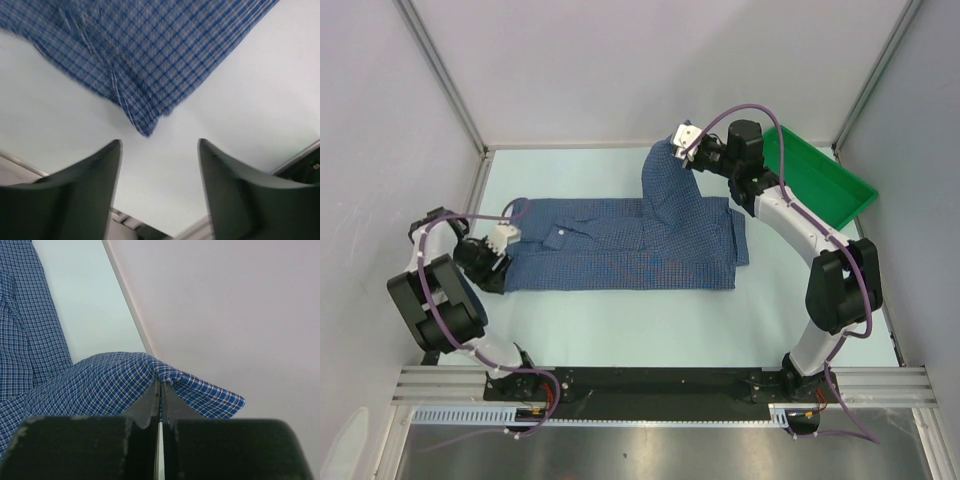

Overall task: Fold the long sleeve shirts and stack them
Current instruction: Fold the shirt

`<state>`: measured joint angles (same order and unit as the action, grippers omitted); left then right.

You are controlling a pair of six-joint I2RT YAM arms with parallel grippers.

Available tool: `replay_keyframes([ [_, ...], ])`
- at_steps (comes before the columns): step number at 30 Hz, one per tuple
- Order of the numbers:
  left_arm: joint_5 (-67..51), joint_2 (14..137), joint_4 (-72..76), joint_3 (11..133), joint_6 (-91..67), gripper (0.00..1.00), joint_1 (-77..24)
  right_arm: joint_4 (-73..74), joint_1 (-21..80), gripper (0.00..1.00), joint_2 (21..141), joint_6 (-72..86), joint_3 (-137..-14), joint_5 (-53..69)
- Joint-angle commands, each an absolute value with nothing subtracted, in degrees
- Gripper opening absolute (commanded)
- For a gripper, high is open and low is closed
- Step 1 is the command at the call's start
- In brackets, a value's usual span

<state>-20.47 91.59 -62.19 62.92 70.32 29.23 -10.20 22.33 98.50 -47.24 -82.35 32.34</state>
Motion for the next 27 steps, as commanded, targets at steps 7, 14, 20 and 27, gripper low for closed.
replay_keyframes([
  [7, -46.13, 76.04, -50.21, 74.97, 47.13, 1.0, 15.66, -11.78, 25.66, 0.0, 95.28, -40.61, -82.81, 35.85],
  [14, -48.78, 66.53, -25.41, 70.93, 33.07, 0.99, 10.37, 2.45, 32.34, 0.0, 89.65, -49.4, -73.94, 37.71],
  [20, -46.22, 72.24, -34.43, 74.36, 27.86, 0.99, 10.63, -1.47, 42.35, 0.0, 94.65, -37.99, -71.71, 30.33],
  [27, -44.56, 68.21, -32.52, 63.74, 19.25, 0.98, 11.95, -3.25, 40.0, 0.0, 105.9, -20.84, -86.1, 24.88],
])
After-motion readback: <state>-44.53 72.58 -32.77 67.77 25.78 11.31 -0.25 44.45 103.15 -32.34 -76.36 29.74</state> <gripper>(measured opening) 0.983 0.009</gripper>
